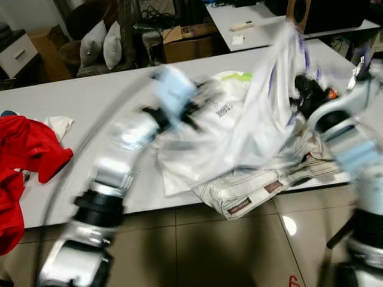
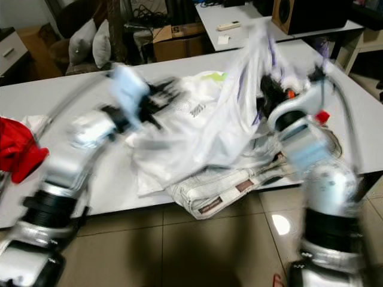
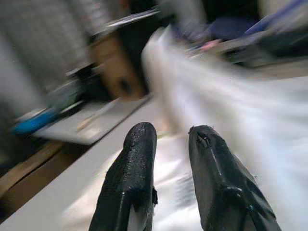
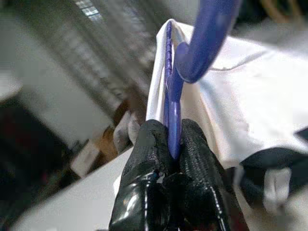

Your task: Hang hanger

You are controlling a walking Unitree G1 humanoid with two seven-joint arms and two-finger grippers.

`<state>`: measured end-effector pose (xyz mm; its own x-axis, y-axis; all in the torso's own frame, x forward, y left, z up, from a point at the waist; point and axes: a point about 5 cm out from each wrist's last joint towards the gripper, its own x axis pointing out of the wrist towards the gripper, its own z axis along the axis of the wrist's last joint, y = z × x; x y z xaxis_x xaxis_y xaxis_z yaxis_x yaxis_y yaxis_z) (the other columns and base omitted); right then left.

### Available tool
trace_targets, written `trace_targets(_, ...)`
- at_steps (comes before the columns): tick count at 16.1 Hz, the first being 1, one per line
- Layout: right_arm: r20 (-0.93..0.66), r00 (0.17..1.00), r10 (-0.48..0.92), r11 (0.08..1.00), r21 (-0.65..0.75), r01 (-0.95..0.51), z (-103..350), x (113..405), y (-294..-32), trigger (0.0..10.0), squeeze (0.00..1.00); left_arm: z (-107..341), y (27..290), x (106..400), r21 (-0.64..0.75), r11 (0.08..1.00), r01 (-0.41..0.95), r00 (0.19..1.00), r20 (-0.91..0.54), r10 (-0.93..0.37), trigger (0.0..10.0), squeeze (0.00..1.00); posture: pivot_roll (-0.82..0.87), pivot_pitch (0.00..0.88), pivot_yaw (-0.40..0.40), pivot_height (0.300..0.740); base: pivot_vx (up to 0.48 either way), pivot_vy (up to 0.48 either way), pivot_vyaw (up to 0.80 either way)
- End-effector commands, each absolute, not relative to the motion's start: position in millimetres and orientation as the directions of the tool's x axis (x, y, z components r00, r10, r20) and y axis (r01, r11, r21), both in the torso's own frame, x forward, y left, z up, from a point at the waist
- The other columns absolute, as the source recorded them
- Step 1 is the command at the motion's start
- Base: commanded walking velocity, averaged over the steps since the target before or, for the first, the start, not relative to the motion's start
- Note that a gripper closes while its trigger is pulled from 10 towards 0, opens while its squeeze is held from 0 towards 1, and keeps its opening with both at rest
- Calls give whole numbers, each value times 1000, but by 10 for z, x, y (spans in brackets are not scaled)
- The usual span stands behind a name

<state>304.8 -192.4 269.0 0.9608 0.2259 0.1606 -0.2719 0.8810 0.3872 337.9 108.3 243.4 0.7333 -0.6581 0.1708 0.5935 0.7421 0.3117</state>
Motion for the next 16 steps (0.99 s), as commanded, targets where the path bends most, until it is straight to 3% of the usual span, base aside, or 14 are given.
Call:
trace_targets(1, 141, 885, 444, 877, 132, -462, 2759, 2828, -1678, 10000, 0, 2358, 1486, 3398, 260, 837, 481, 844, 121, -523, 10000, 0, 1, 0, 160, 740, 0, 0, 0)
trace_targets(5, 92, 796, 599, 799, -7, -601, 2699, 2525, -1589, 10000, 0, 2361, 1758, 3231, 375, 855, 358, 901, 103, -422, 10000, 0, 18, 1, 124, 740, 0, 0, 600)
trace_targets(7, 86, 790, 607, 794, -19, -608, 2642, 2500, -1609, 10000, 0, 2541, 1667, 3228, 293, 888, 355, 889, 187, -417, 10000, 0, 23, 2, 116, 740, 0, 0, 800)
trace_targets(8, 68, 797, 600, 800, -29, -599, 2585, 2507, -1629, 10000, 0, 2743, 1456, 3212, 198, 874, 443, 830, 278, -483, 10000, 0, 25, 2, 116, 740, 0, 0, 800)
trace_targets(10, 76, 806, 587, 809, -22, -588, 2569, 2523, -1644, 10000, 0, 2722, 1204, 3231, 172, 819, 548, 783, 238, -574, 10000, 0, 15, 2, 132, 740, 0, 0, 800)
trace_targets(12, 84, 811, 579, 815, -28, -579, 2562, 2529, -1662, 10000, 0, 2646, 1107, 3228, 170, 807, 565, 779, 213, -590, 10000, 0, 7, 2, 140, 740, 0, 0, 800)
trace_targets(14, 74, 869, 488, 871, 11, -490, 2497, 2596, -1753, 10000, 0, 2487, 971, 3253, 194, 797, 572, 785, 149, -601, 10000, 0, 4, 0, 145, 740, 0, 0, 0)
trace_targets(16, 74, 896, 439, 899, -38, -437, 2478, 2625, -1782, 10000, 0, 2380, 899, 3268, 170, 793, 585, 788, 111, -605, 10000, 0, 3, 0, 143, 740, 0, 0, 0)
